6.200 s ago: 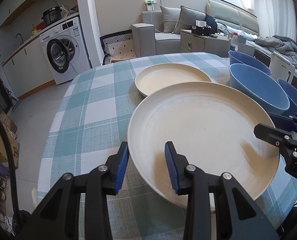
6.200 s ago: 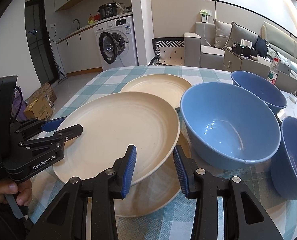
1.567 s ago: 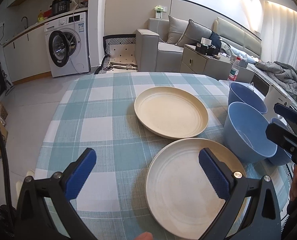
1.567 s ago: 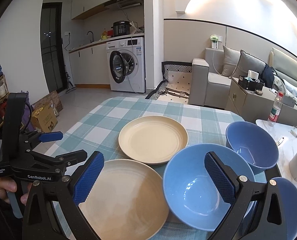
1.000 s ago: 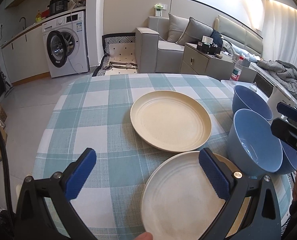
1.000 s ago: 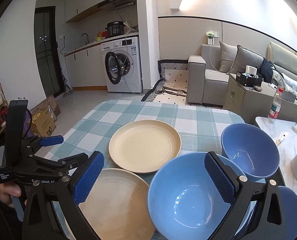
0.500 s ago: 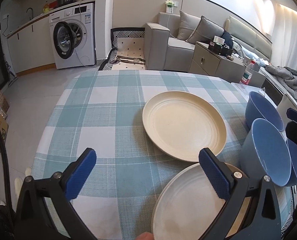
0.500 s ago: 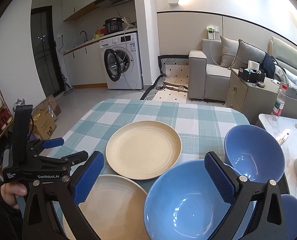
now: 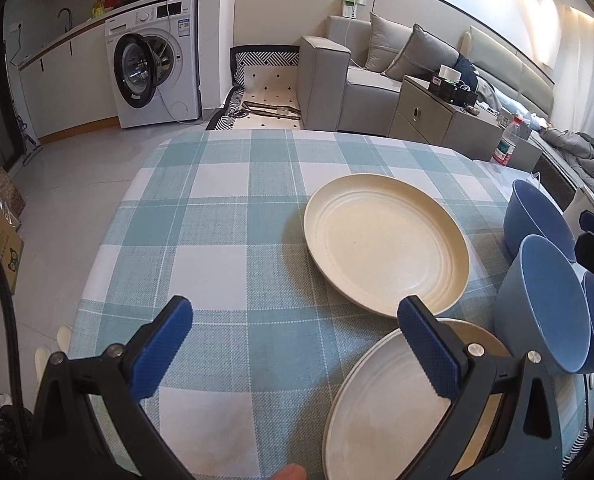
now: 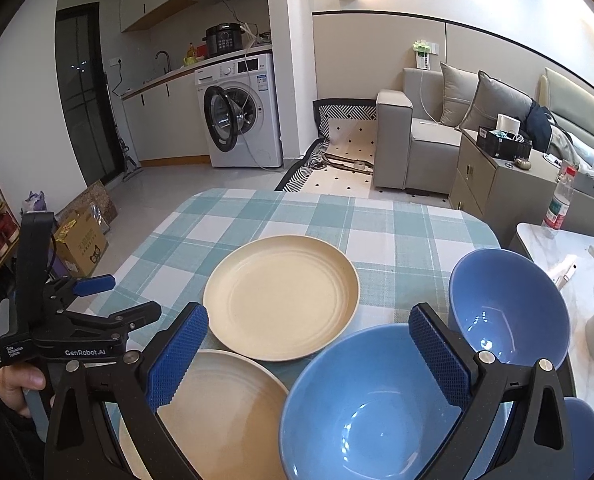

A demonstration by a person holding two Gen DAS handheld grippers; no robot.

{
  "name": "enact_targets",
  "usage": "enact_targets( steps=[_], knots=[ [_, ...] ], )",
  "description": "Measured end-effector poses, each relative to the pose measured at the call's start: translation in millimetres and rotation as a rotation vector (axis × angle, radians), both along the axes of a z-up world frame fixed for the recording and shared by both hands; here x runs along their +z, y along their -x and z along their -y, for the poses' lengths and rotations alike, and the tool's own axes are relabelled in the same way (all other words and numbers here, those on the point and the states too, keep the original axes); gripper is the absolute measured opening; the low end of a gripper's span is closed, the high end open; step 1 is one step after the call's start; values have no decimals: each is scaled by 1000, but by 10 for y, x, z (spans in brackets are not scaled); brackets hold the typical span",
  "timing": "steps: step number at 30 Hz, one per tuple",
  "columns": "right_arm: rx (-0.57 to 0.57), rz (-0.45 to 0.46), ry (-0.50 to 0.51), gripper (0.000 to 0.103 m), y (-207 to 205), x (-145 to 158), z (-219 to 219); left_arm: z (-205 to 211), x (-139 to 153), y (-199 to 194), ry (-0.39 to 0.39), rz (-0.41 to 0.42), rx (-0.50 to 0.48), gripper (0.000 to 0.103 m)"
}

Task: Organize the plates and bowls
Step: 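Move both open tools away from the stack toward the remaining cream plate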

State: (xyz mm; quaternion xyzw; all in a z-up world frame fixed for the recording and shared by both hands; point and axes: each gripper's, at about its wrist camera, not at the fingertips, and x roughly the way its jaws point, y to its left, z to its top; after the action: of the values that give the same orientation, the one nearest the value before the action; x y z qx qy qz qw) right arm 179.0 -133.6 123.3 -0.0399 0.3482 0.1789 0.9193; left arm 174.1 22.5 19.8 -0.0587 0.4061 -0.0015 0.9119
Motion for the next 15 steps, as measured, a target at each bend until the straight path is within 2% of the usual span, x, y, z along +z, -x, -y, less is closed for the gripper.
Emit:
enact_targets(
  steps=[15],
  knots=[
    [6,-31,18,102,-303,55,4,-77,3,-199,-5,-27,18,103]
  ],
)
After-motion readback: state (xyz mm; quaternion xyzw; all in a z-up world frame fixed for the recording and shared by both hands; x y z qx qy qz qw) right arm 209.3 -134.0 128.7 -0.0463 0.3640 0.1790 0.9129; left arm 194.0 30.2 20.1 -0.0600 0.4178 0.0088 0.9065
